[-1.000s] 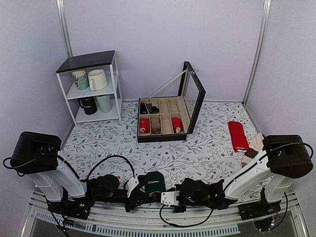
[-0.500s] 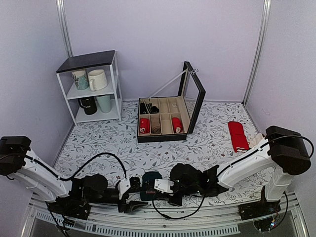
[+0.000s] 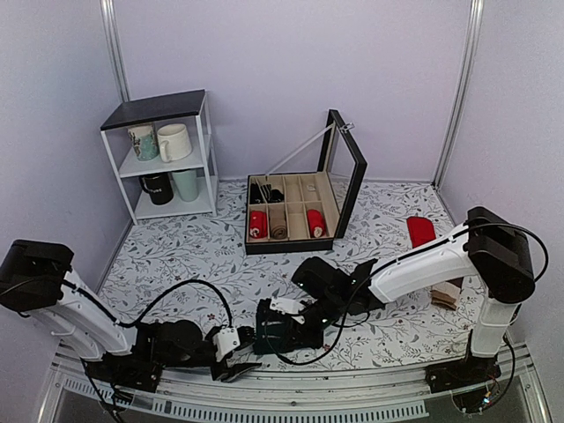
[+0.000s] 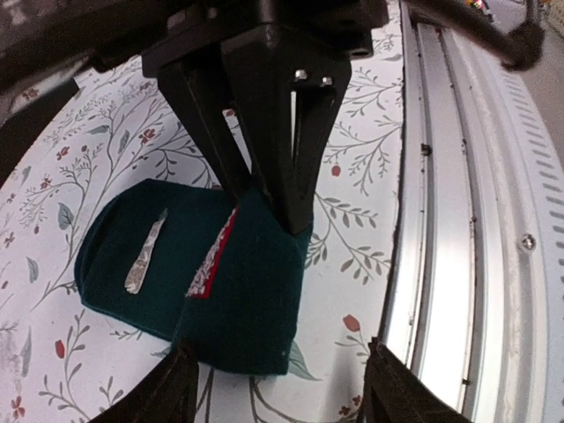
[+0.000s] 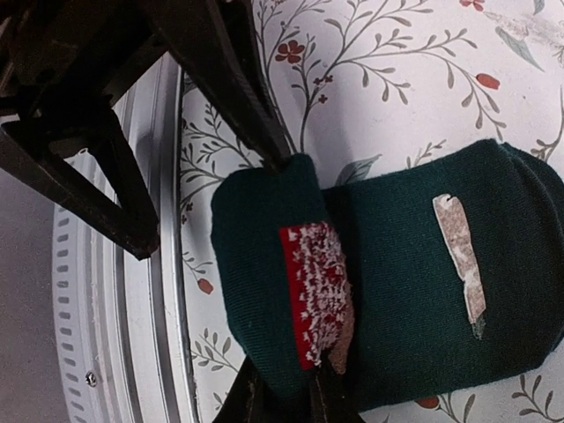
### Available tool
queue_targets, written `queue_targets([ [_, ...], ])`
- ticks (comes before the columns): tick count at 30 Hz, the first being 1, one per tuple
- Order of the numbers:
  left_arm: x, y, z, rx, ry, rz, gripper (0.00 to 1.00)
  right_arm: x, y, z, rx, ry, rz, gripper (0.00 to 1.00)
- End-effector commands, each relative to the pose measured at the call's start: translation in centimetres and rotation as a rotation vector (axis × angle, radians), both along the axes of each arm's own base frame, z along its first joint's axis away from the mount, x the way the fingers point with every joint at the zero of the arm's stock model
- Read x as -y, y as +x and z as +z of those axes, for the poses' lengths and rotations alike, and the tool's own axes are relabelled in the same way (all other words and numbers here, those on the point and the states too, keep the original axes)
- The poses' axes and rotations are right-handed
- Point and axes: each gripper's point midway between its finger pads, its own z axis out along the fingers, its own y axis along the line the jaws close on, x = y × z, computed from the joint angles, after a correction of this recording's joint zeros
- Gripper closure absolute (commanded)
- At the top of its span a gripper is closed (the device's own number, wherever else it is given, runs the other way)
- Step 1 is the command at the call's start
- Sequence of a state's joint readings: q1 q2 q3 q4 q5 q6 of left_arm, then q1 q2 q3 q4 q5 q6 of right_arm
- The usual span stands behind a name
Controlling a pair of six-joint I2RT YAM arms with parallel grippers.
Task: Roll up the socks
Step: Roll the sock at the center of the board.
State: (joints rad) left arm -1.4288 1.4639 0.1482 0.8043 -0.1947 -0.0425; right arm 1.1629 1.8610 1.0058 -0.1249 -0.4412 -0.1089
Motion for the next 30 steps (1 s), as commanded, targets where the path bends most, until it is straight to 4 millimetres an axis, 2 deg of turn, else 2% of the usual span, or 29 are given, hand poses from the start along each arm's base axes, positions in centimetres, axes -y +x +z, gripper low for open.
queue_targets([
  [1,1.5,0.6,2.2,0.100,-0.054,0.014,0.35,4.1,-1.9,-4.5,-0.172,-0.239,-0.021,0.87],
  [6,1.8,0.9,3.0,0.176,-0.047,0.043,0.34,4.2,-2.0,-4.9,-0.218,-0.271,-0.041,0.87],
  [11,2.0,0.7,2.7,0.194,-0.040,0.027,0.29,4.2,-1.9,-4.9,-0.239,-0.276,-0.055,0.88],
  [16,2.1,0.5,1.0,0.176,-0.014,0.019,0.34,4.2,-1.6,-4.9,-0.249,-0.276,-0.061,0.87],
  [20,2.4,0.2,0.6,0.159,-0.035,0.010,0.40,4.2,-1.7,-5.1,-0.255,-0.279,-0.059,0.88],
  [22,2.5,0.1,0.6,0.157,-0.047,0.007,0.45,4.3,-1.7,-5.2,-0.257,-0.283,-0.060,0.87],
  [25,2.9,-0.1,1.0,0.149,-0.067,-0.008,0.60,4.3,-1.8,-5.3,-0.264,-0.285,-0.059,0.88],
  [27,3.0,-0.4,1.1,0.143,-0.072,-0.021,0.75,4.3,-1.8,-5.4,-0.265,-0.285,-0.059,0.88],
  [28,3.1,-0.5,1.1,0.139,-0.075,-0.030,0.93,4.2,-1.8,-5.5,-0.265,-0.286,-0.059,0.88],
  [29,3.0,-0.6,1.0,0.130,-0.072,-0.031,1.00,4.1,-1.8,-5.4,-0.266,-0.284,-0.060,0.87],
  [30,3.0,-0.7,1.0,0.122,-0.074,-0.037,1.00,4.1,-1.8,-5.4,-0.268,-0.283,-0.060,0.87],
])
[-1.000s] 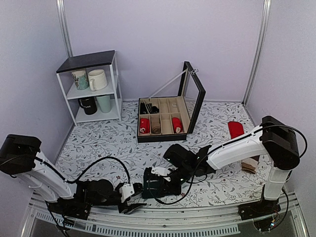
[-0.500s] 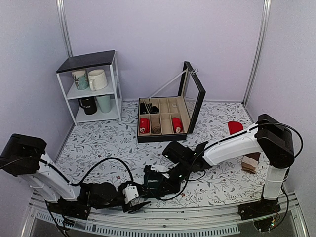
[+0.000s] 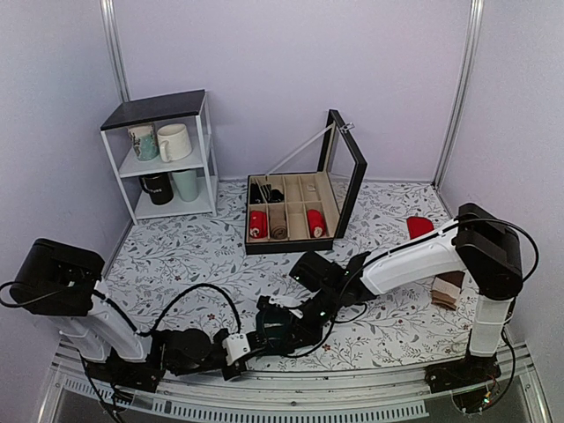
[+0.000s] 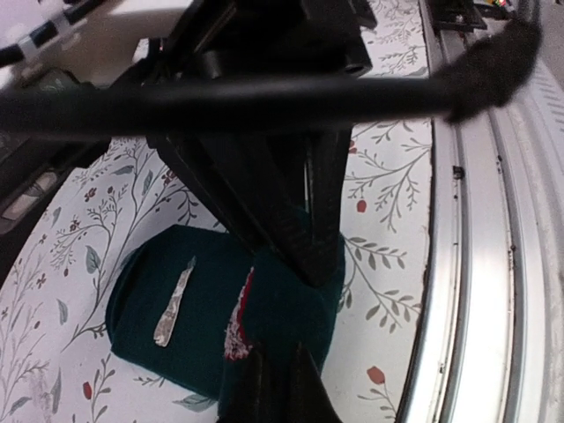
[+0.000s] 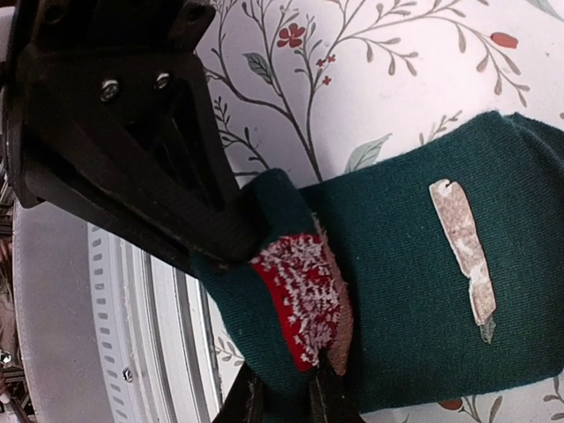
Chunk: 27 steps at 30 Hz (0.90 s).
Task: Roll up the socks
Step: Roll the sock at the center of the board.
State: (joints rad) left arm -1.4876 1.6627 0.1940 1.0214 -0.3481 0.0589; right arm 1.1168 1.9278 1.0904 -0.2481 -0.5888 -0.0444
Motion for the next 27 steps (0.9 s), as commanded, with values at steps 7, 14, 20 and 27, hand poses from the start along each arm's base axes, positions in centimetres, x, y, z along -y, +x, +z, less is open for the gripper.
queue_targets([
  [7,-0.4,-1.9,-1.6,-0.195,-0.018,-0.048,1.00,3.0,-1.0,-4.0,-0.051,-0.164,-0.015,0.83],
  [14,-1.8,-2.1,-2.7,-0.268,-0.002,-0.021,0.90,2.7,-0.9,-4.4,-0.067,-0.158,-0.010,0.81],
  [20,-1.5,-1.7,-0.5,-0.194,-0.065,-0.040,0.28,3.3,-0.5,-4.9,-0.049,-0.181,-0.032,0.81],
  [27,-0.6,-1.4,0.5,-0.129,-0.063,-0.086,0.33,3.3,-0.3,-5.0,-0.047,-0.184,-0.043,0.81],
])
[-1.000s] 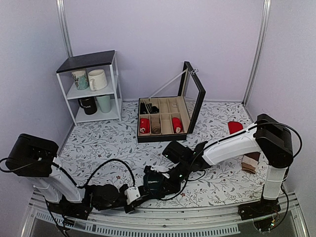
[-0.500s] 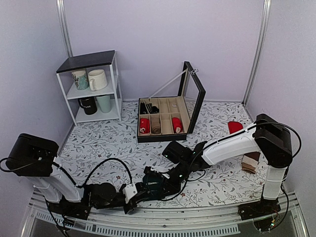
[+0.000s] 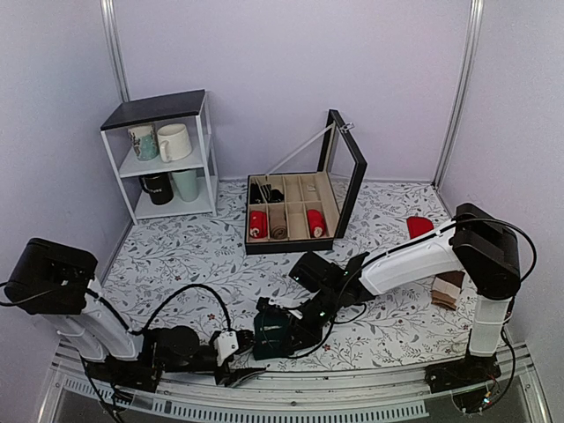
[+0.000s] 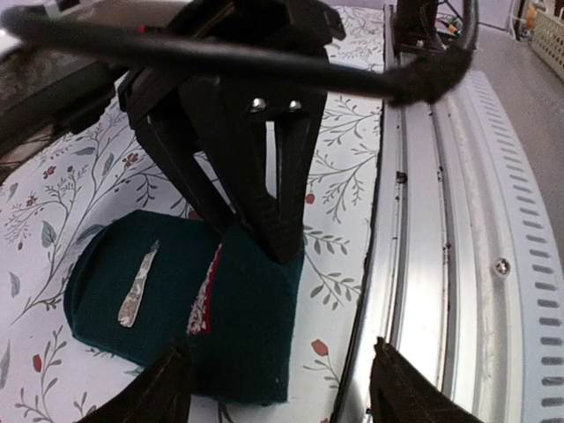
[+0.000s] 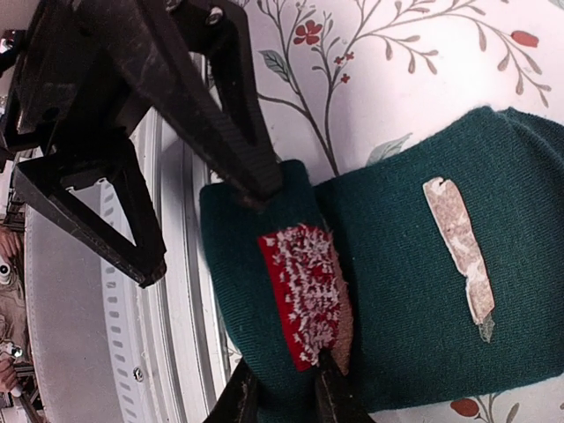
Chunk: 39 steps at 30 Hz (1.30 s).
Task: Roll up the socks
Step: Roll the sock at the center of the board.
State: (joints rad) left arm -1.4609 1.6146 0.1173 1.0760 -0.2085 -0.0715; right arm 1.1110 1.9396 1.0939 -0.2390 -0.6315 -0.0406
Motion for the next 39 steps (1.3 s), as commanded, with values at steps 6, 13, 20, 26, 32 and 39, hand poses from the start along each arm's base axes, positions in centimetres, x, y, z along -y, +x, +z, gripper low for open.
queue_targets([
  [6,-0.4,2.2,0.4,0.073,-0.015,0.067,0.34,3.5,-0.1,-5.1,-0.015,-0.201,-0.050,0.81],
  [13,0.3,2.7,-0.6,0.059,-0.002,0.047,0.33,3.5,-0.1,-5.2,-0.018,-0.204,-0.052,0.81],
  [20,0.9,1.4,-1.8,0.008,0.008,-0.028,0.49,3.7,-0.2,-5.3,-0.023,-0.209,-0.052,0.81],
  [26,0.9,1.2,-0.8,0.005,-0.023,-0.037,0.61,3.7,-0.2,-5.5,-0.025,-0.214,-0.055,0.81],
  [32,1.6,0.6,-0.9,-0.010,0.003,-0.080,0.93,3.6,-0.1,-5.4,-0.031,-0.214,-0.061,0.81],
  [39,0.8,-0.3,-2.4,-0.148,0.008,-0.090,1.00,3.3,0.1,-5.3,-0.021,-0.208,-0.063,0.81],
])
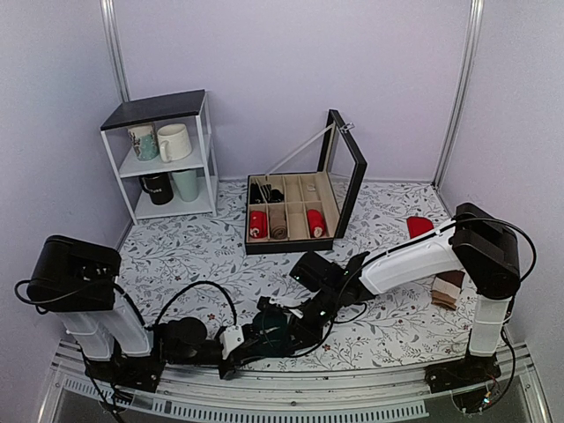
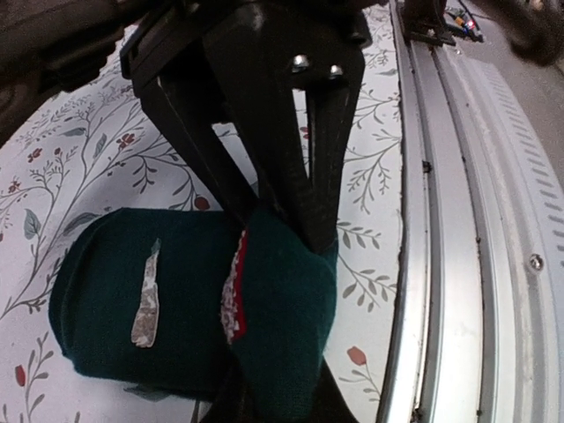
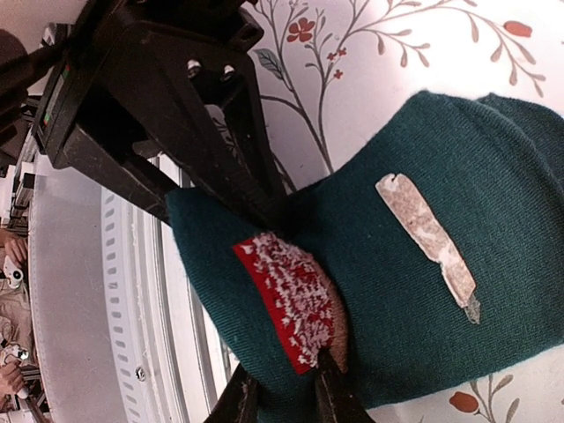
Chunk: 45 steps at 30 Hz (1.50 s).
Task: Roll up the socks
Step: Roll the sock at the center of the board.
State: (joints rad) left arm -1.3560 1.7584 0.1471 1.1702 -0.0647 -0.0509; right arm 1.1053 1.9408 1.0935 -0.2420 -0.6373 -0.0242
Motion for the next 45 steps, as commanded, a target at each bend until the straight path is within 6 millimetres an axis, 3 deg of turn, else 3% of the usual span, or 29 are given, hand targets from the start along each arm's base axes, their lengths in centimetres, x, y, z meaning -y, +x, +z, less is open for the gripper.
queue_targets([
  [1,-0.1,-1.7,-0.7,-0.114,-0.006,-0.056,1.00,3.1,0.1,-5.3,-0.007,-0.200,-0.047,0.81],
  [2,-0.3,-1.8,-0.6,-0.115,-0.011,-0.059,0.92,3.1,0.1,-5.3,-0.008,-0.200,-0.047,0.81],
  [3,-0.4,-1.8,-0.3,-0.111,-0.020,-0.057,0.70,3.0,0.1,-5.4,-0.007,-0.199,-0.047,0.81],
  [5,-0.7,-1.3,0.4,-0.083,-0.037,-0.035,0.05,3.2,0.2,-5.6,-0.004,-0.207,-0.051,0.81],
  [6,-0.8,-1.1,0.8,-0.064,-0.042,-0.026,0.01,3.2,0.3,-5.6,-0.003,-0.207,-0.056,0.81],
  [11,-0.4,-0.3,1.9,0.002,-0.032,-0.016,0.00,3.4,0.6,-5.8,-0.001,-0.214,-0.069,0.81],
  [17,0.6,-0.8,2.2,0.022,-0.031,-0.066,0.06,3.5,0.6,-6.1,-0.019,-0.231,-0.096,0.81],
  [20,0.9,-0.9,1.7,0.005,-0.032,-0.078,0.18,3.6,0.5,-6.2,-0.021,-0.235,-0.097,0.81],
  [24,1.1,-0.5,0.8,-0.026,-0.028,-0.050,0.25,3.6,0.6,-6.1,-0.023,-0.233,-0.098,0.81],
  [31,1.1,0.0,0.6,-0.053,-0.038,-0.030,0.59,3.9,0.5,-6.3,-0.027,-0.241,-0.100,0.81],
  [38,1.1,-0.2,1.4,-0.043,-0.059,-0.047,0.68,3.8,0.5,-6.4,-0.031,-0.242,-0.104,0.81],
  [39,1.2,-0.2,1.5,-0.039,-0.059,-0.052,0.76,3.8,0.5,-6.4,-0.032,-0.242,-0.104,0.81],
  [40,1.3,-0.2,1.5,-0.037,-0.055,-0.052,0.98,3.8,0.6,-6.4,-0.033,-0.243,-0.104,0.81],
  [45,1.5,-0.6,0.6,-0.076,-0.025,-0.088,1.00,3.8,0.7,-6.5,-0.034,-0.243,-0.108,0.81],
])
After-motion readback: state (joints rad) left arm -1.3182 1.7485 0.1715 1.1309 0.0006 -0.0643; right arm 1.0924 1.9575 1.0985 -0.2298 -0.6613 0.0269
